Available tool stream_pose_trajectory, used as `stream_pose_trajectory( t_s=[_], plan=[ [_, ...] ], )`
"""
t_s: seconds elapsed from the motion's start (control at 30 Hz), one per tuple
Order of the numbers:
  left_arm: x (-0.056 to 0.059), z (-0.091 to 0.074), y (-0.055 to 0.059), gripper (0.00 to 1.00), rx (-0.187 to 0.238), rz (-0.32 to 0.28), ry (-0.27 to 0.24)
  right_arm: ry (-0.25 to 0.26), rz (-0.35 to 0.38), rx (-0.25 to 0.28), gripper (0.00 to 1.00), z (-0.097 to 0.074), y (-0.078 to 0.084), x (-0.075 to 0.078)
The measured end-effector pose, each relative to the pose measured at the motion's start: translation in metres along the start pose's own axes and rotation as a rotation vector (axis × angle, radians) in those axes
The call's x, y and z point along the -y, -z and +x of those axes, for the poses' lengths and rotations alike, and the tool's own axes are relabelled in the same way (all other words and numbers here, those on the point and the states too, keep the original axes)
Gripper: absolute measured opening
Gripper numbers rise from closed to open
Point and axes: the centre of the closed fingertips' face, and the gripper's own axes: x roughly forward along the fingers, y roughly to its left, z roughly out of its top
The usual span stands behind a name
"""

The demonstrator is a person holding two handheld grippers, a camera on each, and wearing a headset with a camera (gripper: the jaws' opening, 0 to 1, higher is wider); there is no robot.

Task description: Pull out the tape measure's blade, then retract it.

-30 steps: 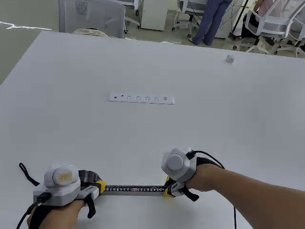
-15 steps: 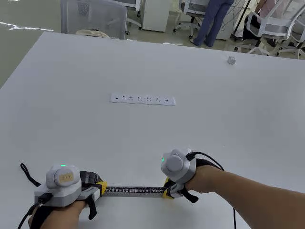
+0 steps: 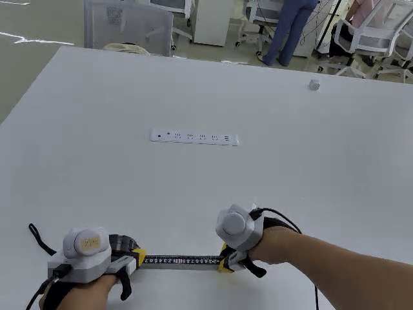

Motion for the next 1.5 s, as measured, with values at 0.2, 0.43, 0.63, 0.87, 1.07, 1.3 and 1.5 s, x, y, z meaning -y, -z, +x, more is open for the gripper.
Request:
stream_pose_trajectory(
  t_s=[0.2,0.43,0.63,0.87,1.07,1.3,1.5],
  plan=[
    [0.000,0.000,0.000,0.62,-0.001,0.000,0.000,0.001,-0.001,0.005,0.14,0.000,-0.002,-0.001],
    [0.000,0.000,0.000,0.62,-0.002,-0.001,0.000,0.001,0.000,0.007,0.14,0.001,-0.004,-0.002],
    [0.001,0.000,0.001,0.62,-0.003,0.001,0.001,0.000,-0.001,0.009,0.14,0.001,-0.006,-0.002],
    [0.001,0.000,0.001,0.62,-0.005,0.001,0.003,-0.003,-0.010,0.006,0.14,0.004,-0.009,-0.003],
    [0.001,0.000,0.001,0.62,-0.005,0.005,0.005,-0.004,-0.018,0.007,0.14,0.004,-0.011,-0.004],
    [0.001,0.000,0.001,0.62,-0.005,0.007,0.005,-0.005,-0.027,0.012,0.14,0.005,-0.013,-0.004],
    [0.001,-0.001,0.001,0.62,-0.002,0.006,0.002,-0.006,-0.031,0.017,0.14,0.006,-0.016,-0.004]
  ],
)
